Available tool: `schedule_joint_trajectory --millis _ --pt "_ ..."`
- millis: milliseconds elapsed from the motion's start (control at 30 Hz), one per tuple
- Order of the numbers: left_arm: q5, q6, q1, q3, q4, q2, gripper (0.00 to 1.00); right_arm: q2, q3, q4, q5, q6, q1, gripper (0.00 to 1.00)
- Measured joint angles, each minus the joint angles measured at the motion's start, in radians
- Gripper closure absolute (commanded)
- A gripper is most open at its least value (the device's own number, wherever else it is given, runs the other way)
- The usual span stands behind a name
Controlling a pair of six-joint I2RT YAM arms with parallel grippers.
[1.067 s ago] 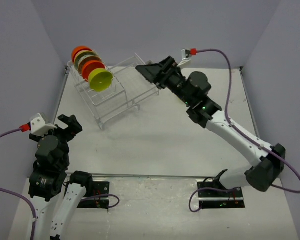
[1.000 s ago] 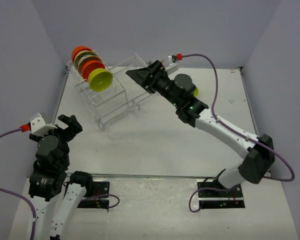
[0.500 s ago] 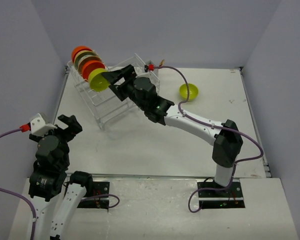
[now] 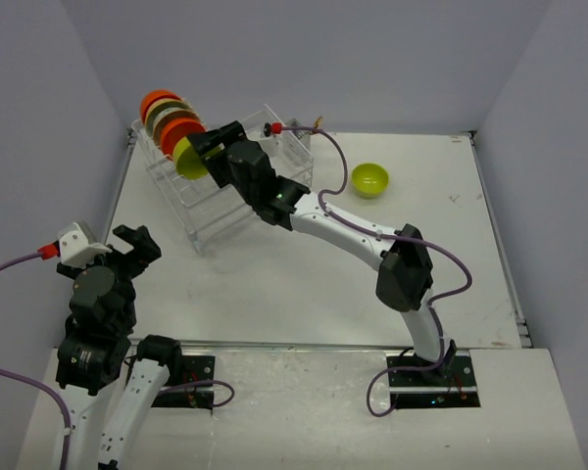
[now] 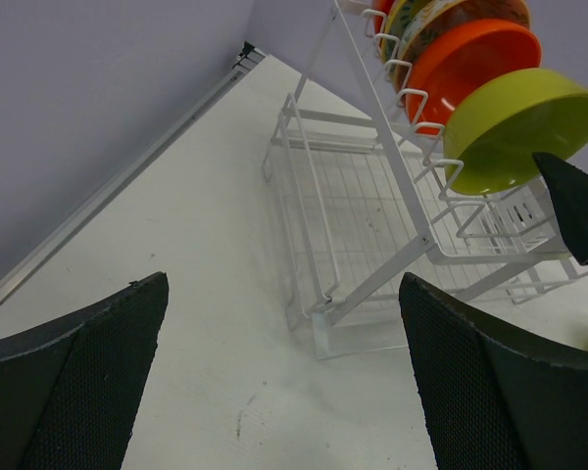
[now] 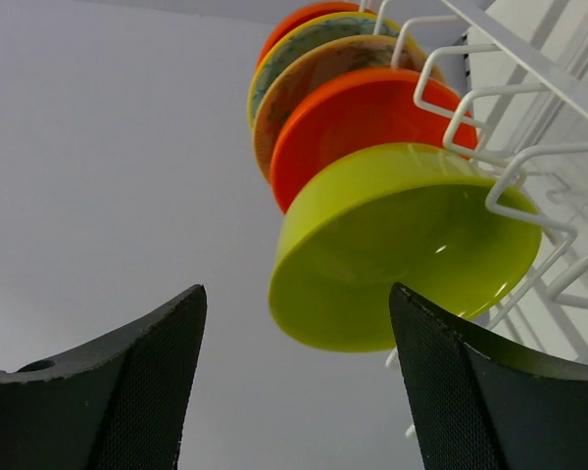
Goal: Unload the bowls from the dish rack
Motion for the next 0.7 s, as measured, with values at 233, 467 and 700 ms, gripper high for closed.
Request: schedule_joint_trajectory --millis 233,467,700 --pt "0.000 0.000 0.000 0.000 0.000 -0.001 0.00 0.086 0.102 -0.026 0.013 -0.009 0.000 0.44" --pt "0.000 0.000 0.000 0.000 0.000 -0.005 0.00 0.132 0.159 -0.013 0.014 -0.015 -0.002 0.69" --pt "0.001 0.000 0.000 0.000 0.000 -0.005 0.00 0.133 0.134 0.062 0.012 0.008 -0.002 0.90"
